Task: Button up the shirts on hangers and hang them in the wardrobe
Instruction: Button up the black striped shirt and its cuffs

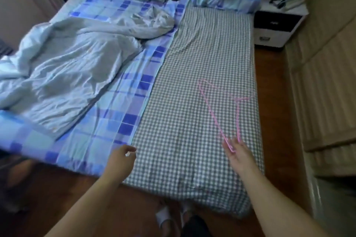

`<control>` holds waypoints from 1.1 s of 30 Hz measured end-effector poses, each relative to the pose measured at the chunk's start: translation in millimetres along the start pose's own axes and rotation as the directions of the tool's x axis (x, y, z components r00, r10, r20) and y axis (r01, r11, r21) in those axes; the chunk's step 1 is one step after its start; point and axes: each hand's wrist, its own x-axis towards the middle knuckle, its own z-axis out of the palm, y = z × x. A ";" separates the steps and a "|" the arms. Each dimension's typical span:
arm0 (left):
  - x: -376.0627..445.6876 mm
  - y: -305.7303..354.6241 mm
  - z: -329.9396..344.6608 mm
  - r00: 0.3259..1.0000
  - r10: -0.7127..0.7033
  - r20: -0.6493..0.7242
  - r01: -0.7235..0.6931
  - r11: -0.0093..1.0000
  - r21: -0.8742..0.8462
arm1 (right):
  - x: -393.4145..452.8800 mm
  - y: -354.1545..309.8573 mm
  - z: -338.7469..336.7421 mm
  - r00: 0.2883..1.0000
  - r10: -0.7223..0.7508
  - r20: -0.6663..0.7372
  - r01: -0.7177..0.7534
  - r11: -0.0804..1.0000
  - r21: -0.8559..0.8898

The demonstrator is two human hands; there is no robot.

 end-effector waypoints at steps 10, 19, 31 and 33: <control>-21.7 -33.4 -47.4 0.977 -0.209 -0.038 0.198 0.961 -0.193 | 30.6 38.6 86.4 0.965 0.212 -0.152 -0.256 0.659 -0.707; -76.2 -105.3 -200.1 0.755 -0.503 -0.420 0.095 0.718 -0.689 | -128.8 87.6 335.4 0.726 0.311 0.614 0.358 0.591 -0.722; -151.0 -345.1 -365.6 0.461 -0.752 -0.471 -0.201 0.428 -0.881 | -385.7 331.5 537.0 0.282 0.609 0.741 0.670 0.428 -0.606; -149.6 -378.4 -402.4 0.462 -0.752 -0.469 -0.208 0.422 -0.882 | -421.7 377.4 566.7 0.254 0.625 0.738 0.693 0.415 -0.590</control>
